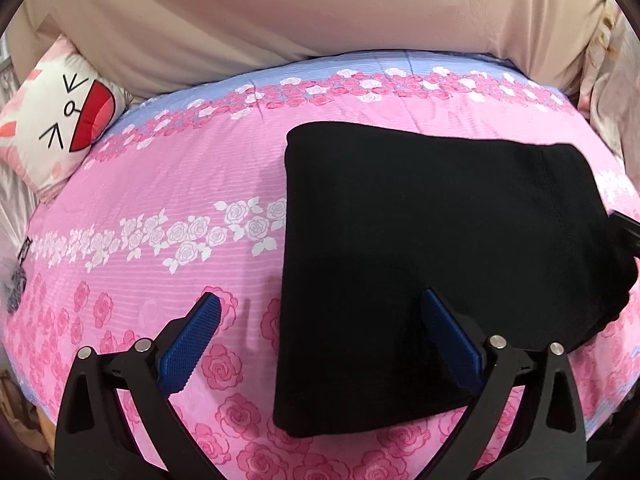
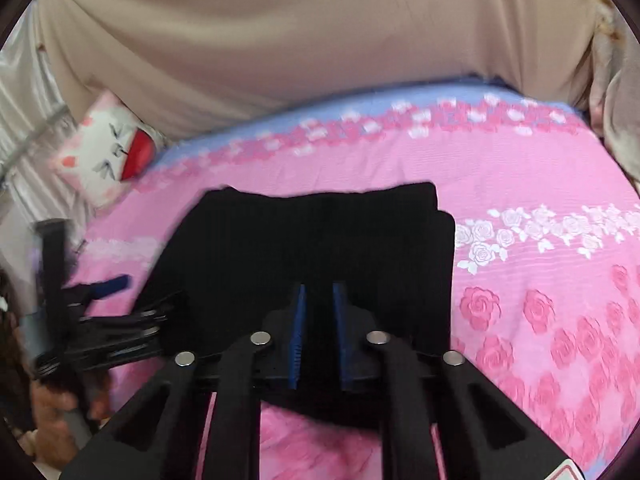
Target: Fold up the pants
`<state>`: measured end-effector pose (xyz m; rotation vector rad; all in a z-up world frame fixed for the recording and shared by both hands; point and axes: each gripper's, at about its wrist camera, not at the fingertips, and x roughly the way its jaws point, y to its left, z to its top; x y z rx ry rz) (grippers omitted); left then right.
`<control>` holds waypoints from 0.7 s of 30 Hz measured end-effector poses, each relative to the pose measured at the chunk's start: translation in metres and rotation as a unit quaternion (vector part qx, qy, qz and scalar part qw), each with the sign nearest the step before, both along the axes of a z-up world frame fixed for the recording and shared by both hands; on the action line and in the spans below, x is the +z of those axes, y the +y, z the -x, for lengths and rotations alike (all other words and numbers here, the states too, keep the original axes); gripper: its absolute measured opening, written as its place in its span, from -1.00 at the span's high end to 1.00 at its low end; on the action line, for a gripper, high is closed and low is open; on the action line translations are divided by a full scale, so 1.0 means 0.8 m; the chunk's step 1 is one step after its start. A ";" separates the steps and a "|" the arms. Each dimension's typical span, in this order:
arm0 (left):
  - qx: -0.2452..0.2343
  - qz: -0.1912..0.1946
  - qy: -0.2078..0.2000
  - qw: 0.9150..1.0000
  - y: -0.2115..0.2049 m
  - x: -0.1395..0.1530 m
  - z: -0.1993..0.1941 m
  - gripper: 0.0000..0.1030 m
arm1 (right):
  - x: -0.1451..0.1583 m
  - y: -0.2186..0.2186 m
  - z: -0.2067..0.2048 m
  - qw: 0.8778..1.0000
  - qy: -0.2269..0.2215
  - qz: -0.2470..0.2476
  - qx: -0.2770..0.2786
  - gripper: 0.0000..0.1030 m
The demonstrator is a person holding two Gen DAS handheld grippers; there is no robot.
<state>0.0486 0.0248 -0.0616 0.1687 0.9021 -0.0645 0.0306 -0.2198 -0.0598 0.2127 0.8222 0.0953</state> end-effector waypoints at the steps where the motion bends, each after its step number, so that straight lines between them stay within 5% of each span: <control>1: -0.003 0.000 0.001 1.000 0.000 -0.002 -0.001 -0.91 | -0.015 -0.014 -0.008 1.000 0.009 -0.004 -0.010 1.00; 4: -0.008 0.013 0.008 1.000 0.004 -0.001 -0.001 -0.91 | -0.004 -0.037 0.006 0.996 0.008 -0.084 -0.022 1.00; 6: -0.008 0.013 0.006 1.000 0.005 0.002 0.000 -0.91 | 0.012 -0.033 0.022 0.998 -0.006 -0.040 -0.051 0.41; 8: -0.009 0.016 0.007 1.000 0.003 0.003 -0.001 -0.91 | 0.023 -0.032 0.038 0.998 -0.020 -0.016 -0.060 0.01; 21: -0.007 0.016 0.014 1.000 -0.004 -0.001 0.002 -0.91 | -0.014 -0.051 0.067 0.991 0.021 -0.104 -0.083 -0.24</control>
